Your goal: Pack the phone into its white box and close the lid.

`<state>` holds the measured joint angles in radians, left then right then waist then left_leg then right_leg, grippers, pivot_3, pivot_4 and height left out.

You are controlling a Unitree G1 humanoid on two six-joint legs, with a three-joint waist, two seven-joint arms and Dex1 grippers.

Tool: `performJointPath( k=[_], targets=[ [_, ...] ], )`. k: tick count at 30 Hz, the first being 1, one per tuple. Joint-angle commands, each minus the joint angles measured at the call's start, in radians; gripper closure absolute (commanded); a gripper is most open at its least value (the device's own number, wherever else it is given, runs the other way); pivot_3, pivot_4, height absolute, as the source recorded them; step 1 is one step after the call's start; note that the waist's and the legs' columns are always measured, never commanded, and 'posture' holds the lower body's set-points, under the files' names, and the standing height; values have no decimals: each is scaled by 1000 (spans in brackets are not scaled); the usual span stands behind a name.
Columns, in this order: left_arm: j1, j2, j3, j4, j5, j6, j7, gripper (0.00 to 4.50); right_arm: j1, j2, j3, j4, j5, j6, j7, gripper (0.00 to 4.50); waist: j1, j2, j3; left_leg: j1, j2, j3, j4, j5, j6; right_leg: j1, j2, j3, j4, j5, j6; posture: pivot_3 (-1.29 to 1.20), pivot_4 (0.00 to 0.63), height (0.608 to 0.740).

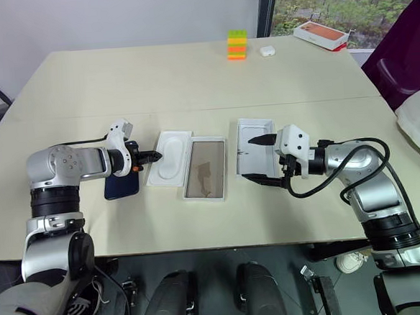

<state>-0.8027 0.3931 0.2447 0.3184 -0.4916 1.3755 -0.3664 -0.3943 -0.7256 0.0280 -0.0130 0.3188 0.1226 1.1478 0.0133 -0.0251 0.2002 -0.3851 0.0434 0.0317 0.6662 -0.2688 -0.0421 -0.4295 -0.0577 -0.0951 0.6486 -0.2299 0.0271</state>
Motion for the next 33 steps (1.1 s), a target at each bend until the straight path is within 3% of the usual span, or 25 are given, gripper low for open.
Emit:
performJointPath(
  k=[1, 5, 13, 17, 24, 33],
  targets=[
    [34, -8, -22, 24, 13, 43, 11, 4453, -7, -5, -16, -9, 5, -15, 5, 0, 0, 0, 0, 0, 0, 0, 0, 0, 0, 0, 0, 0, 0, 0, 0, 0, 150, 740],
    [30, -6, 12, 23, 7, 52, 16, 4453, -9, -1, -14, -14, 6, -13, 3, 0, -1, 0, 0, 0, 0, 0, 0, 0, 0, 0, 0, 0, 0, 0, 0, 0, 150, 740],
    [-15, -23, 260, -24, -68, 208, 32, 4453, 8, -7, -19, -13, 16, -3, 11, 0, -4, 0, 0, 0, 1, 0, 0, 0, 0, 0, 1, 0, 0, 0, 0, 0, 150, 740],
    [-19, -12, 322, -49, -122, 239, 60, 4453, 22, -21, -52, 1, 79, 52, 52, 0, -3, -1, 1, -1, 1, -1, 0, 0, 0, -1, 1, 0, 0, 0, 0, 0, 150, 740],
    [-13, -30, 333, -112, -253, 239, 170, 4453, 48, -25, -92, -2, 123, 67, 78, 0, -1, -1, 1, -1, 0, -1, 0, 0, 0, -1, 0, 0, 0, 0, -1, 0, 150, 740],
    [-30, -216, 282, -226, -350, 239, 359, 4453, 98, -68, -154, -3, 184, 84, 154, 0, -1, -1, 1, -2, -1, -1, 0, 0, 0, -1, -2, 0, -1, 1, -1, 0, 150, 740]
  ],
)
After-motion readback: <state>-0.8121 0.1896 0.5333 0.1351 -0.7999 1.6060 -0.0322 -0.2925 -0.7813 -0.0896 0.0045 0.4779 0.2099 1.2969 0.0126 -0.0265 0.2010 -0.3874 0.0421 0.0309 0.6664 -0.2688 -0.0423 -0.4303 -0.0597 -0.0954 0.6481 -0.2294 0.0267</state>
